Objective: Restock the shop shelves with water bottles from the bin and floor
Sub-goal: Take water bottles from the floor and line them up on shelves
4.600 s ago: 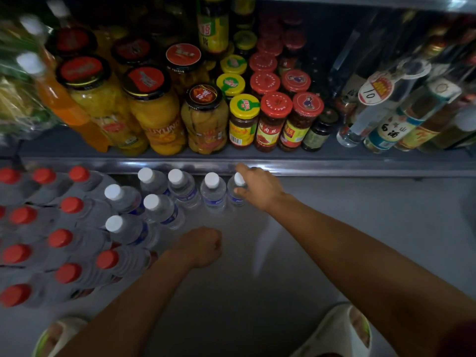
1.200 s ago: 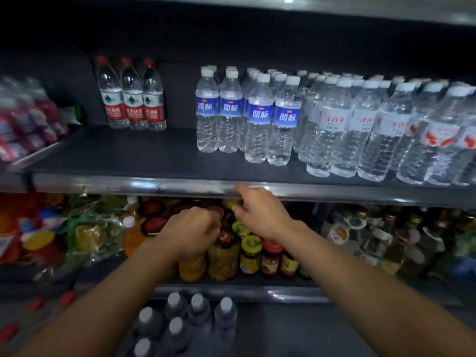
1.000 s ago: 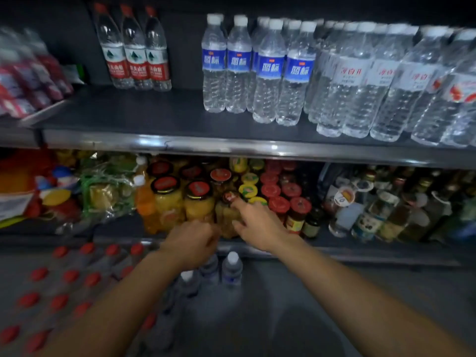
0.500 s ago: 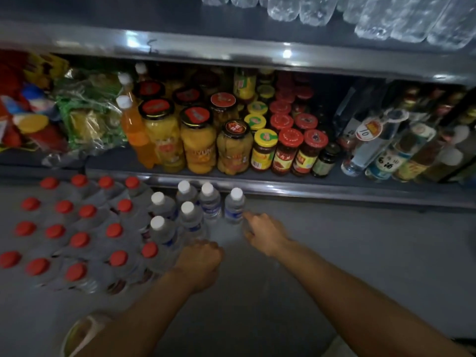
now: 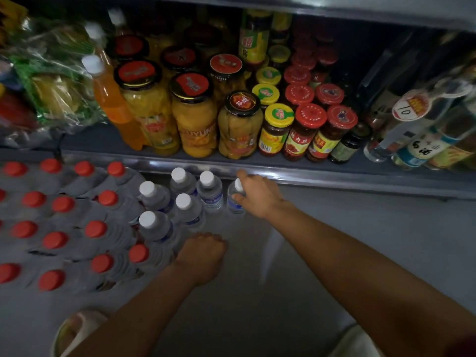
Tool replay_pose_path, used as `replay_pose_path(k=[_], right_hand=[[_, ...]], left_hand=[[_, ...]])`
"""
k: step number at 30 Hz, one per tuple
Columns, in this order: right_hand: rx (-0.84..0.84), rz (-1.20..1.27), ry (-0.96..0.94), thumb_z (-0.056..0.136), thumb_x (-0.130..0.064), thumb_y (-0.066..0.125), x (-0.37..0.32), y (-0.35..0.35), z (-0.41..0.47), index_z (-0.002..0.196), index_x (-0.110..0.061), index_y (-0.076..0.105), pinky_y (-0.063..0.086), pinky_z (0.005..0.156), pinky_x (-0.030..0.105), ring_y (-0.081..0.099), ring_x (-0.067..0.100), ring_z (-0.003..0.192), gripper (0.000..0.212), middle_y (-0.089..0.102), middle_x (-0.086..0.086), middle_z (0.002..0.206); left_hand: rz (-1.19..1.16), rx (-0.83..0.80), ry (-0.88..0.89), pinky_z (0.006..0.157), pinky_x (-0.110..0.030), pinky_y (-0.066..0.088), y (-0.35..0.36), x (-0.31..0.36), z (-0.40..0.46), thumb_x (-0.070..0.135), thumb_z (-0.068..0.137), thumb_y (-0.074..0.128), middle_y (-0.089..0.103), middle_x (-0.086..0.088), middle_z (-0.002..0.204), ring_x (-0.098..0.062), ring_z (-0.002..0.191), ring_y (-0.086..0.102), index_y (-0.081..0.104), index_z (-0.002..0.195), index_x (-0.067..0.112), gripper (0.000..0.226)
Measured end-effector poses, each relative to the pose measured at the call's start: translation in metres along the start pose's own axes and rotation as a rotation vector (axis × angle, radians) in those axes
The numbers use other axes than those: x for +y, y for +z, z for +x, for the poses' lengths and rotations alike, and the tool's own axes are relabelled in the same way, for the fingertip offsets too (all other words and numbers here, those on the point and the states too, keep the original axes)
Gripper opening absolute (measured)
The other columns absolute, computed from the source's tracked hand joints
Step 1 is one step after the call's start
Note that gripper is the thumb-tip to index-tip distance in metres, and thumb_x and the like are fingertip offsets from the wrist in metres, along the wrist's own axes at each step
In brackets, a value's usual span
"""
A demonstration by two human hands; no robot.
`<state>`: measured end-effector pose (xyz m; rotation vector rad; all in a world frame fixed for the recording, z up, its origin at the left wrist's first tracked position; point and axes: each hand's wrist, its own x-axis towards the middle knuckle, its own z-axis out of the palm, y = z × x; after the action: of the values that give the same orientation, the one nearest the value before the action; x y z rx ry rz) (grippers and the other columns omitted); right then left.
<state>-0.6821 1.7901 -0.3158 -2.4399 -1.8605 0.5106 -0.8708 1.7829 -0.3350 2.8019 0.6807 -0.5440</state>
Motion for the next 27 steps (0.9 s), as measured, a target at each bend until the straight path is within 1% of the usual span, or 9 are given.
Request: replay_pose_path(k=[4, 10, 14, 17, 19, 21, 25, 27], right_hand=[[0.003, -0.013, -0.034, 0.094, -0.033, 0.053, -0.002, 0.004, 0.003, 0.127, -0.011, 0.037, 0.044, 0.075, 0.038, 0.058, 0.038, 0.106, 0.043, 0.061, 0.017, 0.119], [-0.050, 0.004, -0.019, 0.095, -0.034, 0.052, -0.004, 0.000, -0.015, 0.131, -0.008, 0.038, 0.044, 0.081, 0.038, 0.056, 0.038, 0.111, 0.046, 0.058, 0.017, 0.125], [-0.077, 0.039, 0.014, 0.093, -0.035, 0.053, -0.004, -0.007, -0.042, 0.128, -0.009, 0.043, 0.045, 0.081, 0.038, 0.056, 0.039, 0.109, 0.044, 0.060, 0.018, 0.122], [-0.082, 0.077, -0.001, 0.092, -0.036, 0.056, -0.005, -0.021, -0.066, 0.126, -0.010, 0.046, 0.048, 0.084, 0.039, 0.056, 0.037, 0.109, 0.044, 0.059, 0.017, 0.123], [-0.075, 0.105, -0.020, 0.090, -0.036, 0.057, -0.006, -0.033, -0.081, 0.116, -0.010, 0.050, 0.047, 0.080, 0.037, 0.057, 0.036, 0.106, 0.038, 0.061, 0.017, 0.118], [-0.049, 0.139, -0.030, 0.089, -0.037, 0.058, -0.008, -0.051, -0.095, 0.105, -0.011, 0.050, 0.043, 0.072, 0.034, 0.057, 0.037, 0.102, 0.032, 0.061, 0.018, 0.112], [0.045, 0.167, -0.057, 0.086, -0.036, 0.061, -0.016, -0.101, -0.118, 0.097, -0.012, 0.050, 0.036, 0.064, 0.032, 0.056, 0.034, 0.095, 0.028, 0.060, 0.016, 0.104], [0.109, 0.178, -0.083, 0.085, -0.035, 0.063, -0.021, -0.132, -0.126, 0.090, -0.013, 0.048, 0.038, 0.061, 0.033, 0.057, 0.032, 0.089, 0.026, 0.059, 0.013, 0.095]], left_hand=[[-0.024, -0.016, -0.015, 0.089, -0.038, 0.044, 0.005, -0.004, -0.002, 0.019, 0.094, 0.038, 0.058, -0.008, 0.113, -0.027, 0.104, 0.056, 0.057, 0.107, 0.012, 0.023], [-0.036, 0.001, -0.007, 0.088, -0.038, 0.046, -0.005, -0.001, -0.011, 0.019, 0.094, 0.040, 0.059, -0.008, 0.111, -0.026, 0.103, 0.057, 0.057, 0.106, 0.012, 0.022], [-0.032, 0.050, 0.002, 0.086, -0.037, 0.047, -0.020, 0.003, -0.024, 0.019, 0.096, 0.041, 0.059, -0.008, 0.109, -0.026, 0.101, 0.057, 0.057, 0.104, 0.011, 0.020], [0.013, 0.080, 0.000, 0.083, -0.036, 0.047, -0.036, 0.008, -0.034, 0.017, 0.096, 0.040, 0.059, -0.009, 0.109, -0.026, 0.101, 0.058, 0.056, 0.103, 0.010, 0.019], [0.032, 0.103, -0.009, 0.081, -0.037, 0.046, -0.051, 0.014, -0.040, 0.018, 0.095, 0.042, 0.059, -0.008, 0.110, -0.026, 0.102, 0.058, 0.056, 0.103, 0.011, 0.018], [0.035, 0.134, -0.008, 0.079, -0.037, 0.045, -0.067, 0.019, -0.048, 0.020, 0.094, 0.043, 0.059, -0.008, 0.112, -0.028, 0.103, 0.058, 0.056, 0.102, 0.012, 0.017], [0.046, 0.211, -0.009, 0.082, -0.038, 0.047, -0.103, 0.026, -0.061, 0.023, 0.094, 0.042, 0.060, -0.007, 0.114, -0.028, 0.104, 0.058, 0.058, 0.102, 0.014, 0.020], [0.067, 0.250, -0.014, 0.080, -0.038, 0.046, -0.124, 0.027, -0.066, 0.024, 0.094, 0.043, 0.061, -0.006, 0.114, -0.028, 0.105, 0.059, 0.060, 0.103, 0.015, 0.021]])
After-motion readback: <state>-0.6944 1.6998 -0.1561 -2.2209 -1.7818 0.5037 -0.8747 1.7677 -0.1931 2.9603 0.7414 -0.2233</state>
